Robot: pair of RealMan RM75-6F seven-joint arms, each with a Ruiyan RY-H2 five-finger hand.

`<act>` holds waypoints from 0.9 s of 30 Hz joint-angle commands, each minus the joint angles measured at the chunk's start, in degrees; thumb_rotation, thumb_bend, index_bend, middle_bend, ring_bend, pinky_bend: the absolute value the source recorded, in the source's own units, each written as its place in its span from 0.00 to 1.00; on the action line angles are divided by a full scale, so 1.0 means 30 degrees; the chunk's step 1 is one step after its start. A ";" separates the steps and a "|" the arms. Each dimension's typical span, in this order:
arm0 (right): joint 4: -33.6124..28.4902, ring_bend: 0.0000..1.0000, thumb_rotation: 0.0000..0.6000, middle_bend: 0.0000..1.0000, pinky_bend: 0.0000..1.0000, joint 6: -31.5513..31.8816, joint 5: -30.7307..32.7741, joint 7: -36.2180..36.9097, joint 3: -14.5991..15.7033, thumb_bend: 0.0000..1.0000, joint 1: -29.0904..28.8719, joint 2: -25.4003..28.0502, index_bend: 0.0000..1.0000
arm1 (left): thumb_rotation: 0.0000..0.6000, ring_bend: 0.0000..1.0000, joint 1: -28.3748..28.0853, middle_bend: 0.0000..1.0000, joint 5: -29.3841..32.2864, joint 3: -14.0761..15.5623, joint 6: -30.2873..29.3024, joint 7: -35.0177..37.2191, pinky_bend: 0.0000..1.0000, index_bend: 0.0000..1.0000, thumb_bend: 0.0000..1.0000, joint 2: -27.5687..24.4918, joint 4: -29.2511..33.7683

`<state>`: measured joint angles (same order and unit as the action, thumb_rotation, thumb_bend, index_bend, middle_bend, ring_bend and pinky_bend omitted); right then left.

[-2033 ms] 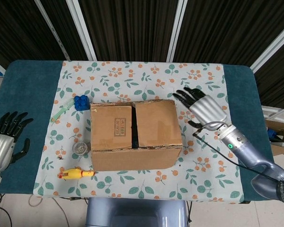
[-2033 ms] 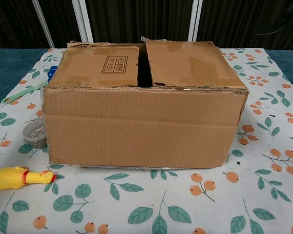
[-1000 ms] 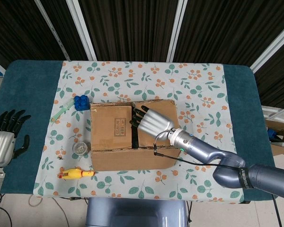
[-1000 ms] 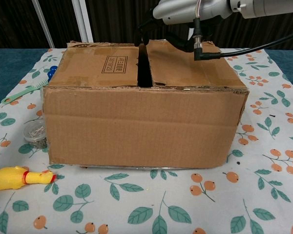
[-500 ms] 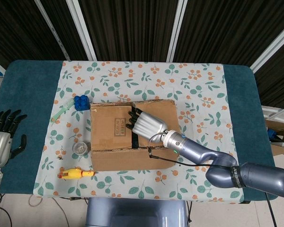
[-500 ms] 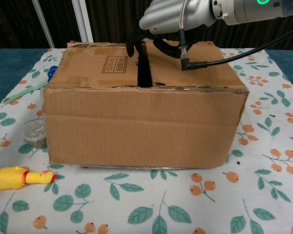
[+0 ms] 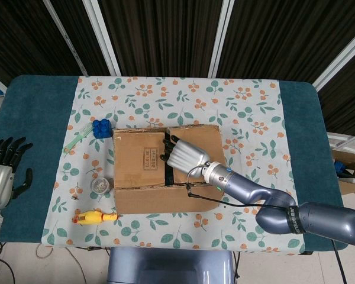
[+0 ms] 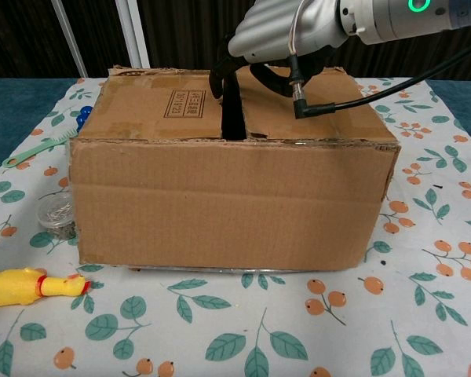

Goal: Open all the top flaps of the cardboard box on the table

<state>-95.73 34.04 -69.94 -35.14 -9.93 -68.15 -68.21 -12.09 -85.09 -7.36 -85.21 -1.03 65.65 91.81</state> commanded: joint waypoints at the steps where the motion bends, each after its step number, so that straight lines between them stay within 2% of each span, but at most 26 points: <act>1: 0.0000 0.12 1.00 0.31 0.19 0.0024 0.0109 -0.0065 0.0080 1.00 -0.0079 0.0027 0.26 | 1.00 0.00 -0.0007 0.11 -0.0002 0.0001 0.0001 -0.0020 0.00 0.16 0.53 0.0020 -0.0006; 11: 0.0045 0.09 1.00 0.31 0.19 0.0778 -0.0379 -0.0183 0.0325 1.00 -0.0215 -0.0083 0.28 | 1.00 0.00 0.0034 0.11 0.0100 -0.0009 -0.0058 -0.0135 0.00 0.16 0.53 0.0115 -0.0012; 27: -0.0085 0.09 1.00 0.32 0.19 0.0792 -0.0284 -0.0617 0.0715 1.00 -0.0687 -0.0106 0.28 | 1.00 0.00 0.0122 0.12 0.0141 -0.0085 -0.0321 -0.0173 0.00 0.16 0.53 0.0245 0.0038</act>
<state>-95.90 36.27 -70.71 -36.99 -7.79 -70.21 -68.51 -11.73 -84.67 -7.61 -86.16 -1.55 66.38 91.92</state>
